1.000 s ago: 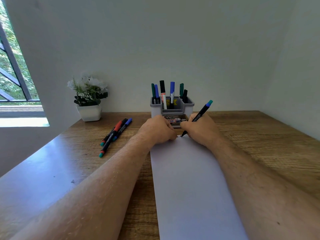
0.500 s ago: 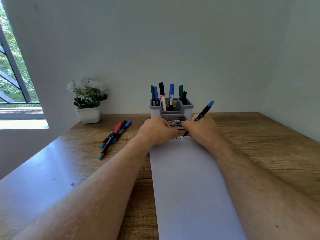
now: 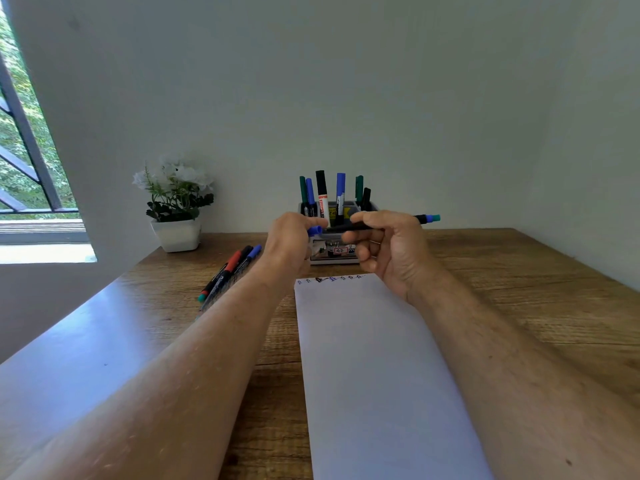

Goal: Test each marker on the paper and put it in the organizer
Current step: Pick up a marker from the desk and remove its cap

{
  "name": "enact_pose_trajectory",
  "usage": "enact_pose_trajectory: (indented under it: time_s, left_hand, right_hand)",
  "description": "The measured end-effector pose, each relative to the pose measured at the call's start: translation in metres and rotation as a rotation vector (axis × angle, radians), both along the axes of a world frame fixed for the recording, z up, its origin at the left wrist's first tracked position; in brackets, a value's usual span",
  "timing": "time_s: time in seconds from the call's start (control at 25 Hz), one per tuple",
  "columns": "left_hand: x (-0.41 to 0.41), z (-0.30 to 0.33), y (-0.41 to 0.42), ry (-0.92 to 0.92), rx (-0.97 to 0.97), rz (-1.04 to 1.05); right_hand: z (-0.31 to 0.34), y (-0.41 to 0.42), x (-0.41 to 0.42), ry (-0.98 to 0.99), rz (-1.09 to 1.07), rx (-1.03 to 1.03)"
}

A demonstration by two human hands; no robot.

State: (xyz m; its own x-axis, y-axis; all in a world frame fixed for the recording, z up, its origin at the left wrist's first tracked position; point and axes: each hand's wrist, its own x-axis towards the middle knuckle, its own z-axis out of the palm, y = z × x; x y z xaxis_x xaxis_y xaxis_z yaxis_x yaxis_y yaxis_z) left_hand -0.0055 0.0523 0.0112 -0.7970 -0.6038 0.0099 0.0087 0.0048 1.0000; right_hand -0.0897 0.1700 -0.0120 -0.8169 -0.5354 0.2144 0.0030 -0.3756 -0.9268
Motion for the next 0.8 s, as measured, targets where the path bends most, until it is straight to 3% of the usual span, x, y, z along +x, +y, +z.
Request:
enact_pose_trajectory:
  time_s: [0.36,0.6,0.8]
  left_hand:
    - [-0.007,-0.003,0.003,-0.047,-0.078,-0.063]
    - [-0.020,-0.011,-0.010,0.127,0.112,0.013]
    - [-0.023,-0.015,-0.022,0.278,0.261,0.096]
  right_hand:
    - [-0.003,-0.003,-0.001,0.037,-0.052,0.064]
    - [-0.002,-0.001,0.000,0.090,-0.112,0.044]
    - [-0.002,0.001,0.002,0.055,0.035,0.009]
